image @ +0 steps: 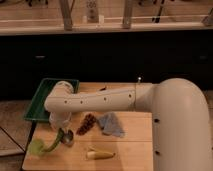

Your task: Place pepper in metal cup

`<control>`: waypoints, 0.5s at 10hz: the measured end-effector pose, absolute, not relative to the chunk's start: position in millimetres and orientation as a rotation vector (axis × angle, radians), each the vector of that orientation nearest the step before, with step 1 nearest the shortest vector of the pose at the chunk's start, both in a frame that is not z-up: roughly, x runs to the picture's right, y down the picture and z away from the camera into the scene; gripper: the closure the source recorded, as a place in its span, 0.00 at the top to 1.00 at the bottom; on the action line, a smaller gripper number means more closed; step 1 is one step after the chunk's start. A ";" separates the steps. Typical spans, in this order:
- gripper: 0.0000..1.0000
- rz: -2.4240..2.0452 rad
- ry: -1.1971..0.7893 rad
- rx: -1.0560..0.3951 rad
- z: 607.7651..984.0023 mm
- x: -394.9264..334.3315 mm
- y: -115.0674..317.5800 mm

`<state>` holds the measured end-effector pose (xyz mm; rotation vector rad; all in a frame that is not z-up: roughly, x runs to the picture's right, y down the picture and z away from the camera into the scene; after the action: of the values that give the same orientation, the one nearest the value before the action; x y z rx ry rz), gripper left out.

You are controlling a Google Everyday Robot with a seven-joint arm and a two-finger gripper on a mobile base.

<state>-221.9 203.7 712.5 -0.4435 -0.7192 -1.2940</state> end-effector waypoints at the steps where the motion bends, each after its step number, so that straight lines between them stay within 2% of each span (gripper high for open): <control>1: 0.23 -1.292 -0.717 -0.443 712.3 -220.7 202.9; 5: 0.63 -1.275 -0.706 -0.452 714.4 -209.9 199.2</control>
<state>-209.9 199.2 714.4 -0.4519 -0.7060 -1.2753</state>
